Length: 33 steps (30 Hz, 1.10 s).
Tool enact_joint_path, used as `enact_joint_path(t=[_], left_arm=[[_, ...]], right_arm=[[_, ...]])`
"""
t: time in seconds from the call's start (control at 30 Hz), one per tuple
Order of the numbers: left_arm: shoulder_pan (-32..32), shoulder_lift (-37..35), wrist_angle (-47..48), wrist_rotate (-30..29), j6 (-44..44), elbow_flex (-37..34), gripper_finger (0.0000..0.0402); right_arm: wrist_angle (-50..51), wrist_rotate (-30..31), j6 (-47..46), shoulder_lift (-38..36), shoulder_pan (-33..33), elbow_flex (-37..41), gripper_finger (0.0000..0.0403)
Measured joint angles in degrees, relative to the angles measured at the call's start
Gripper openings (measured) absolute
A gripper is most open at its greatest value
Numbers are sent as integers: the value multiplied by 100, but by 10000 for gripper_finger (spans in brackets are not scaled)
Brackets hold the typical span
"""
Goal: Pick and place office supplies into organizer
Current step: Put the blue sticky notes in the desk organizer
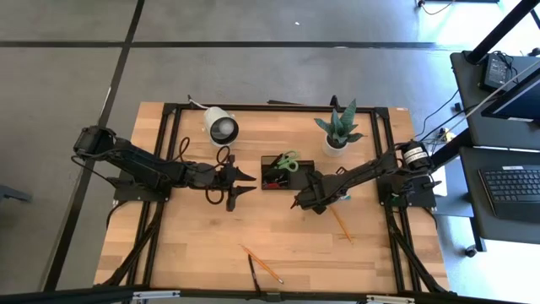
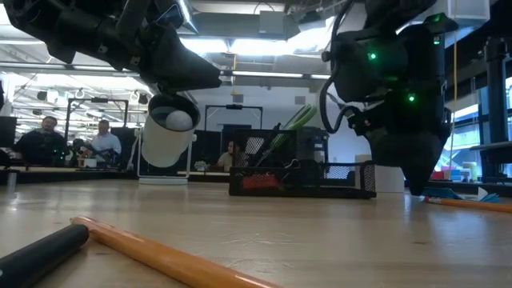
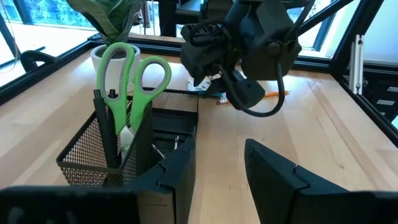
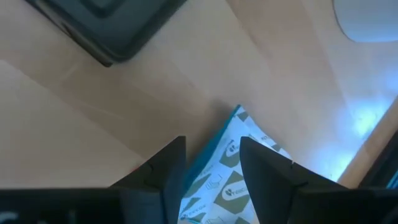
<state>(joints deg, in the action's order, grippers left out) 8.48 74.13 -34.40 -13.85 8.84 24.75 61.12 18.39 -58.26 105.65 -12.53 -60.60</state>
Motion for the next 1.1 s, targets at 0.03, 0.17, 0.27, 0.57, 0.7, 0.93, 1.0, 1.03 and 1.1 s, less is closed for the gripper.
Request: enact_joint_path(t=[0.03, 0.17, 0.27, 0.57, 0.7, 0.93, 1.0, 1.03, 1.1], left_arm=[[1, 0, 9, 0, 0, 0, 130], [0, 0, 12, 0, 0, 0, 130], [0, 0, 12, 0, 0, 0, 130], [1, 0, 8, 0, 0, 0, 130], [0, 0, 8, 0, 1, 0, 130], [-1, 0, 5, 0, 0, 0, 130], [1, 0, 3, 0, 0, 0, 130], [1, 0, 3, 0, 0, 0, 130], [-1, 0, 3, 0, 0, 0, 130]], right_arm=[[-11, -2, 2, 14, 0, 0, 154], [-4, -1, 2, 114, -1, 2, 154], [-6, 9, 4, 197, -2, -2, 154], [24, 51, 17, 288, -15, -17, 143], [-2, 23, 29, 295, -15, -12, 108], [-7, -13, 168, 316, -11, 8, 24], [50, -13, 209, 321, -9, 20, 8], [49, -19, 244, 322, -10, 20, 7], [34, -17, 245, 323, -9, 20, 10]])
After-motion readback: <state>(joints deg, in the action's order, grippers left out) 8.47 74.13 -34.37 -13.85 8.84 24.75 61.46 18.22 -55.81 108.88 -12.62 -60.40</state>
